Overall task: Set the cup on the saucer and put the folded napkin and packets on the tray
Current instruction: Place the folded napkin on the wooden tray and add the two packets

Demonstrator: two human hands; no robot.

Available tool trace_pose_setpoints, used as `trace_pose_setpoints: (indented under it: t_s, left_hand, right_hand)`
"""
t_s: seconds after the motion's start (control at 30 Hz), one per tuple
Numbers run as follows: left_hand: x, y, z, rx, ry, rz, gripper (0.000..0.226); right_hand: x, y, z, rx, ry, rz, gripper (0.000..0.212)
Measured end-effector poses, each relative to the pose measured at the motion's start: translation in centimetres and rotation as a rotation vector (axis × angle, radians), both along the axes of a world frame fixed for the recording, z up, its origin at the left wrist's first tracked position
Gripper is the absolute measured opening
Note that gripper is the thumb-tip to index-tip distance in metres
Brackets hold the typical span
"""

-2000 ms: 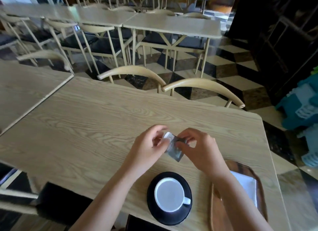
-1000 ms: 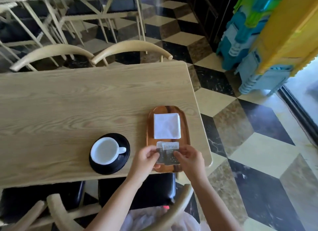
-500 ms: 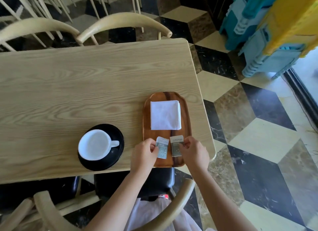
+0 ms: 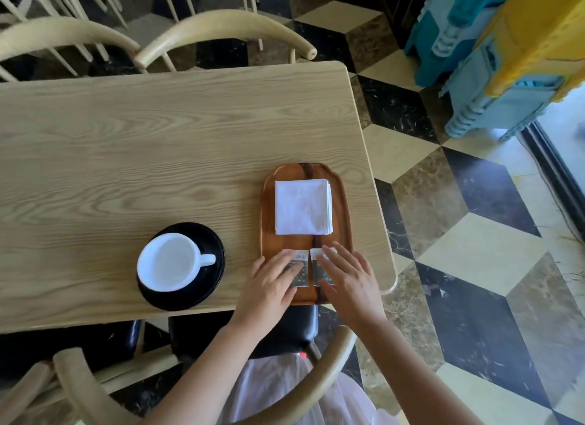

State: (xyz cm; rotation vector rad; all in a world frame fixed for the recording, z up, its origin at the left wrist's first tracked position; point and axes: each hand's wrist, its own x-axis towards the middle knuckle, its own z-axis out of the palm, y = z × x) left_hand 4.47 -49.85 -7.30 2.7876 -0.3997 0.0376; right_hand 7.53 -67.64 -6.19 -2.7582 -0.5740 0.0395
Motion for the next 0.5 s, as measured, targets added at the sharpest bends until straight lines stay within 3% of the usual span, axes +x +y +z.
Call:
trace_pose_setpoints:
  t_s: [0.5]
  left_hand:
    - [1.6,-0.1,0.3,-0.053,0.029,0.050,0.032]
  right_hand:
    - [0.9,1.0,0.5,0.025,0.059,-0.015,0.043]
